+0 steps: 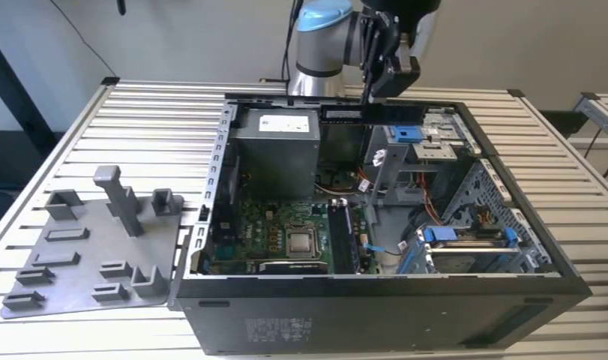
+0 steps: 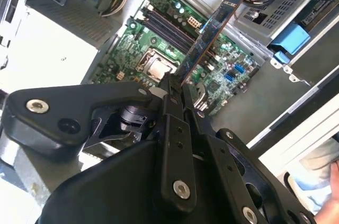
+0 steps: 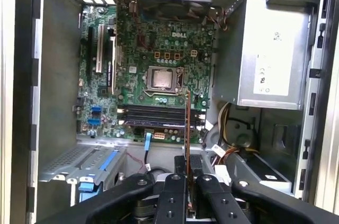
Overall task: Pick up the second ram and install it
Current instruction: 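Pick up the second ram and move it above second insertion slot, then insert the second ram into the second slot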
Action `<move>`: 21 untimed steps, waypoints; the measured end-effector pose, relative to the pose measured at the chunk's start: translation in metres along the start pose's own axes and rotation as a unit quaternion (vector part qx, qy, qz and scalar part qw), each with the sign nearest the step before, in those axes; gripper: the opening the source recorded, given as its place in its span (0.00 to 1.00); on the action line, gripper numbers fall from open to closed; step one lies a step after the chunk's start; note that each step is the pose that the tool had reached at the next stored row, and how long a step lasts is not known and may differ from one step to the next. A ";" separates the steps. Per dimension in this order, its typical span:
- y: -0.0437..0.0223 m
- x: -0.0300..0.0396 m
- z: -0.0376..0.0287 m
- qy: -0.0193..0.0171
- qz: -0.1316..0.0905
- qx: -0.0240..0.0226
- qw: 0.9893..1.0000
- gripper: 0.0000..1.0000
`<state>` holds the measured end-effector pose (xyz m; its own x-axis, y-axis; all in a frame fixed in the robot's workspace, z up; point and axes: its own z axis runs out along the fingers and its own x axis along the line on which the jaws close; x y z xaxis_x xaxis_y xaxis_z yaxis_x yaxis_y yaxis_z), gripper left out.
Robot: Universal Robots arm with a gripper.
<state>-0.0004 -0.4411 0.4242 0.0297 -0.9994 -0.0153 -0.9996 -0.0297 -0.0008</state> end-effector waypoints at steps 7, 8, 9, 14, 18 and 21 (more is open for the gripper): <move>0.0014 -0.0030 0.0009 0.000 0.025 0.001 1.000 0.14; 0.0016 -0.0047 0.0010 0.000 0.025 0.001 1.000 0.14; 0.0017 -0.0065 0.0011 0.000 0.026 0.001 1.000 0.14; 0.0008 -0.0082 0.0012 0.000 0.026 0.001 1.000 0.14; -0.0003 -0.0082 0.0011 0.000 0.026 0.001 1.000 0.14; -0.0005 -0.0082 0.0011 0.000 0.026 0.001 1.000 0.14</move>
<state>-0.0001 -0.4328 0.4232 -0.0229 -0.9996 -0.0149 -0.9997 0.0230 -0.0018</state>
